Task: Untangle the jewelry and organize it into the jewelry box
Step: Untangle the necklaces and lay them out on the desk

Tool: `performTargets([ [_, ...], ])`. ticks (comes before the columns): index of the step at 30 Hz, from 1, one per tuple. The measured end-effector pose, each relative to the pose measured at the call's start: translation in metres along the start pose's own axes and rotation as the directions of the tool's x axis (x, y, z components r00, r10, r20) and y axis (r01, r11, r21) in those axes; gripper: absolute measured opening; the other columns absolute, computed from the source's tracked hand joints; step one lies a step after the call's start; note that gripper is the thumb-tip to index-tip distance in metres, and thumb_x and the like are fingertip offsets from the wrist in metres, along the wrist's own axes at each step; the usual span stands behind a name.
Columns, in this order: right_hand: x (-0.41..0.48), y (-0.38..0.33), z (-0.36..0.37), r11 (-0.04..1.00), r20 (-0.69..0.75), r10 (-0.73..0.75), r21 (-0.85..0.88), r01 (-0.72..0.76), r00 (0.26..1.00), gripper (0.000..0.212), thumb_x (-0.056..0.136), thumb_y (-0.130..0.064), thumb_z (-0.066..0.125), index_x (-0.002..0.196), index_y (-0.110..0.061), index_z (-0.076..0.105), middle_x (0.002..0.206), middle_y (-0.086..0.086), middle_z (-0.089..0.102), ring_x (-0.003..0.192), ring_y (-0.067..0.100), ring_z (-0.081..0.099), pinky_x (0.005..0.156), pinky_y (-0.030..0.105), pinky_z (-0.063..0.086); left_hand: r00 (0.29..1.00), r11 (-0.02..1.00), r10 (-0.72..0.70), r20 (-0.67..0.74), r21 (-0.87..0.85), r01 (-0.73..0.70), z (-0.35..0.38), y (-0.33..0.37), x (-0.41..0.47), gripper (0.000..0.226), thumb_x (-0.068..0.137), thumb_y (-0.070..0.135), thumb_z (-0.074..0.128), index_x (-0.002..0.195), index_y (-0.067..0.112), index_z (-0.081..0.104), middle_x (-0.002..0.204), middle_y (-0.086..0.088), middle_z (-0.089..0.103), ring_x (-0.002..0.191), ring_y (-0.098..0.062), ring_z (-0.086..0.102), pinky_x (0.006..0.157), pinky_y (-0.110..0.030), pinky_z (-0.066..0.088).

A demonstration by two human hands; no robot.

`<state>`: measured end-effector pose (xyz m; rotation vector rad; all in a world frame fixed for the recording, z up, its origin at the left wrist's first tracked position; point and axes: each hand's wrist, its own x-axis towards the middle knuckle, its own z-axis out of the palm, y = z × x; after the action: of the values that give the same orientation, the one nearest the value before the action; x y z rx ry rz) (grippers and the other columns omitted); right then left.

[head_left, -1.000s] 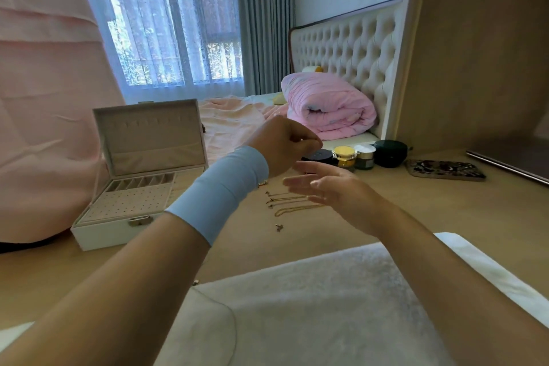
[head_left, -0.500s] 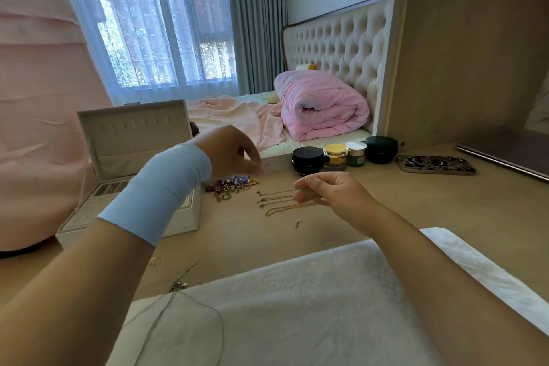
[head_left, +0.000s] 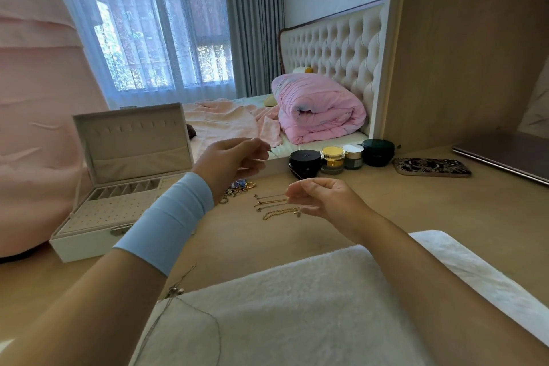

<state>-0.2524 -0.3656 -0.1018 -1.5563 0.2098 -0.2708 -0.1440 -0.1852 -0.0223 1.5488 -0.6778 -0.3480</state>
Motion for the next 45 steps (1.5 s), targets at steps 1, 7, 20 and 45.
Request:
performTargets([
  [1,0.000,0.002,0.002,1.000,0.026,0.011,0.013,-0.012,1.000,0.030,0.106,-0.025,0.047,0.112,-0.010,0.074,0.112,0.003,0.076,0.109,0.017,0.071,0.106,0.045,0.049,1.000,0.995,-0.027,0.000,-0.092,0.026,0.005,0.000,0.001,0.020,0.098,0.021,0.056,0.096,0.009,0.072,0.082,-0.004,0.071,0.077,-0.018,0.066,0.090,-0.037,0.055],
  [7,-0.003,0.006,0.014,0.997,0.153,0.048,0.052,-0.057,0.987,0.034,0.108,-0.029,0.040,0.120,-0.019,0.070,0.119,0.000,0.074,0.118,0.016,0.067,0.113,0.048,0.038,0.995,0.939,-0.098,0.021,-0.331,0.099,0.029,0.003,0.012,0.015,0.097,0.020,0.056,0.096,0.010,0.068,0.091,-0.006,0.075,0.079,-0.018,0.070,0.084,-0.034,0.058],
  [20,-0.004,0.005,-0.042,0.971,0.033,0.141,-0.197,-0.132,0.989,0.021,0.104,-0.010,0.050,0.115,-0.009,0.068,0.079,0.006,0.064,0.058,0.014,0.056,0.060,0.030,0.051,0.943,0.860,-0.287,-0.170,-0.479,0.175,0.009,-0.032,0.023,0.006,0.088,0.007,0.065,0.093,0.010,0.065,0.080,-0.004,0.068,0.066,-0.014,0.058,0.060,-0.026,0.059],
  [45,-0.016,-0.007,-0.070,0.310,-0.235,0.115,-0.915,-0.259,0.965,0.057,0.099,-0.007,0.045,0.151,-0.031,0.043,0.158,-0.002,0.036,0.138,0.023,0.042,0.111,0.040,0.041,0.977,0.325,-0.131,0.166,0.939,-0.116,0.018,-0.099,-0.012,0.043,0.099,0.031,0.043,0.142,0.030,0.045,0.149,0.007,0.041,0.136,-0.020,0.037,0.111,-0.039,0.036],
])
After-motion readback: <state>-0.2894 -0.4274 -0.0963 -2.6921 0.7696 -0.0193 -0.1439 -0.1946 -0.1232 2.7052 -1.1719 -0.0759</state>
